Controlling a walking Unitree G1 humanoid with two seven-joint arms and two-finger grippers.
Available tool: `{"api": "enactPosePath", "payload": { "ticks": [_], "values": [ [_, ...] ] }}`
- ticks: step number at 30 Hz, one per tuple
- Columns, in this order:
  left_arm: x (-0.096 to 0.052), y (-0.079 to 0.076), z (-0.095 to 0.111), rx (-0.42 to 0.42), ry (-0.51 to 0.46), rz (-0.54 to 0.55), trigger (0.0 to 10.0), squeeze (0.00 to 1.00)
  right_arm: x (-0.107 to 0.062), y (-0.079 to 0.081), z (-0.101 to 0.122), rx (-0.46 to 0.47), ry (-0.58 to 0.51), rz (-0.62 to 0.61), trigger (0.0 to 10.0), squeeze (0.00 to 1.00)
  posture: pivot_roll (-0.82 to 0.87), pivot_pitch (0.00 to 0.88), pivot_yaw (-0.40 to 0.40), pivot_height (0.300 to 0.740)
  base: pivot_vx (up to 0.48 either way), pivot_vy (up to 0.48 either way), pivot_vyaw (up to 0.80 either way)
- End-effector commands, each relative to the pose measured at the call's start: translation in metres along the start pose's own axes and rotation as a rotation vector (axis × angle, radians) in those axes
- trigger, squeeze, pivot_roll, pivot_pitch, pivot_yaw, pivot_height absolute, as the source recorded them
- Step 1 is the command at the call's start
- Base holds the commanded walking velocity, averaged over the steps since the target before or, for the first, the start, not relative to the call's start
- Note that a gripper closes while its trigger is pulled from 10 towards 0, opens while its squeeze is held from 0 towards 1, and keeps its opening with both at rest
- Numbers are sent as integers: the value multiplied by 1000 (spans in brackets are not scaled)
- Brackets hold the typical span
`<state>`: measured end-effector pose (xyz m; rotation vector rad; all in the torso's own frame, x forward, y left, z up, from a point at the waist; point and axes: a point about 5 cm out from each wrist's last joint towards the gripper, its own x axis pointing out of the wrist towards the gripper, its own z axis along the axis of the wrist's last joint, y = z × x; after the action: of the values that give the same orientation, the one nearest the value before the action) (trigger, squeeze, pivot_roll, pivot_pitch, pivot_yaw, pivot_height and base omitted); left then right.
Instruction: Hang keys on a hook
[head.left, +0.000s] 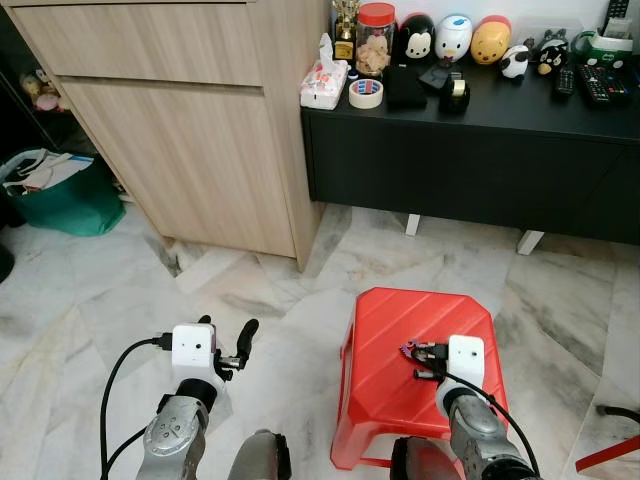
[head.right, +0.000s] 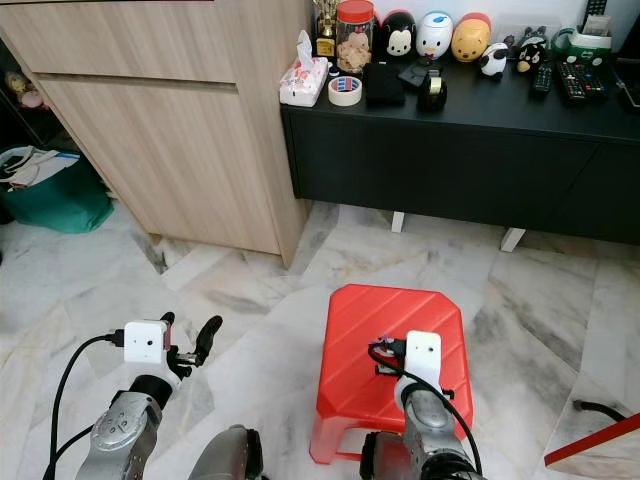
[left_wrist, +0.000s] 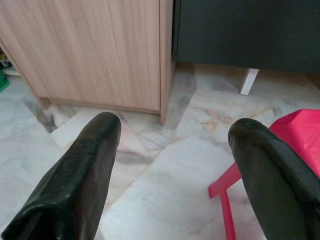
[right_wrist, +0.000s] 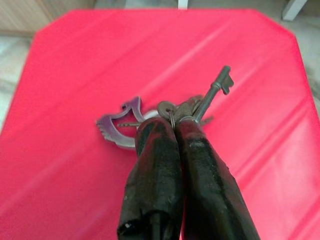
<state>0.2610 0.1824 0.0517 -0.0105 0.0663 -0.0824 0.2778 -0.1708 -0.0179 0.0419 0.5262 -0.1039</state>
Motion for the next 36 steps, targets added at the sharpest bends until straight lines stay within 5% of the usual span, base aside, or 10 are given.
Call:
{"api": "enactPosePath", "payload": {
  "ticks": [1, 16, 25, 36],
  "values": [
    [-1, -1, -5, 14, 23, 0, 10000, 0, -2, 2, -2, 15, -15, 3, 0, 0, 130, 110, 36, 644, 0, 0, 0],
    [5, -5, -5, 2, 13, 8, 10000, 0, -8, 9, 27, 44, -268, 84, 0, 0, 106, 93, 12, 644, 0, 0, 0],
    [6, -5, -4, -6, -1, 20, 10000, 0, -17, 31, 69, -61, -415, 315, 0, 0, 91, 98, 3, 644, 0, 0, 0],
    [11, -7, 5, -21, -38, 13, 10000, 0, -19, 43, 102, -232, -340, 494, 0, 0, 84, 99, -5, 644, 0, 0, 0]
  ]
}}
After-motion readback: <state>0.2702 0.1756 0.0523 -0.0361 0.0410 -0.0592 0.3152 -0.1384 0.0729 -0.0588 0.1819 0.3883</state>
